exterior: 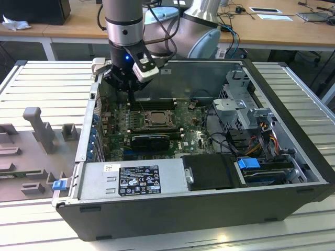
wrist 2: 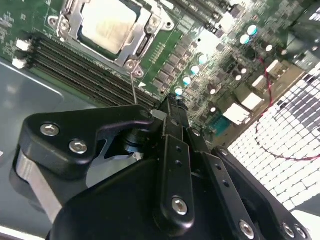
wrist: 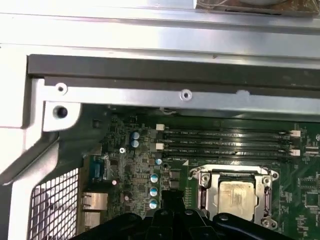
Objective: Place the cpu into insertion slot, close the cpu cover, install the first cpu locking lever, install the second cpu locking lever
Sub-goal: 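Install the first cpu locking lever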
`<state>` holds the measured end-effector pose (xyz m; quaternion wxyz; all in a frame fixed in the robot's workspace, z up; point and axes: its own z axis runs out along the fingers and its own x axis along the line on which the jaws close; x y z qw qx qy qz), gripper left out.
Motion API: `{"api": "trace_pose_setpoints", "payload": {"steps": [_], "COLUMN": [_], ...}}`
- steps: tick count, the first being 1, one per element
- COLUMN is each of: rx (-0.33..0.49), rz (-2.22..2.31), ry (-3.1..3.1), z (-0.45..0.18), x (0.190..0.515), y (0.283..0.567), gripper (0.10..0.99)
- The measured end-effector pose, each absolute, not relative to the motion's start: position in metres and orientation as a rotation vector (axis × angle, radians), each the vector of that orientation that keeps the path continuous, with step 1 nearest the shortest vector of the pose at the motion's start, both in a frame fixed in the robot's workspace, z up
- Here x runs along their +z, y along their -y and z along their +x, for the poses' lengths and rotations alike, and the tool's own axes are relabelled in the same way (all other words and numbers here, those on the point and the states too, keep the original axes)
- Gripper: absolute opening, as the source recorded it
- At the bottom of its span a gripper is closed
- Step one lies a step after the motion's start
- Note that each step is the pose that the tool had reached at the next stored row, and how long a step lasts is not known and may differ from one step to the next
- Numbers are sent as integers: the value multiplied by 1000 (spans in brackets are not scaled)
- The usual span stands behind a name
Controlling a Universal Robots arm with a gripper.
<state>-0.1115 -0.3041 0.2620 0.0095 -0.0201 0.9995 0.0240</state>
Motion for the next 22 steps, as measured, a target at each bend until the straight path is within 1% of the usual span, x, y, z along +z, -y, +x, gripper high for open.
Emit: {"api": "trace_pose_setpoints", "payload": {"steps": [6,22], "rx": [75,75], "rz": [-62,-62], "ry": [-3121,-3121], "z": [-111,-68], "x": [259,256], "y": [290,290], "gripper": [106,106]}}
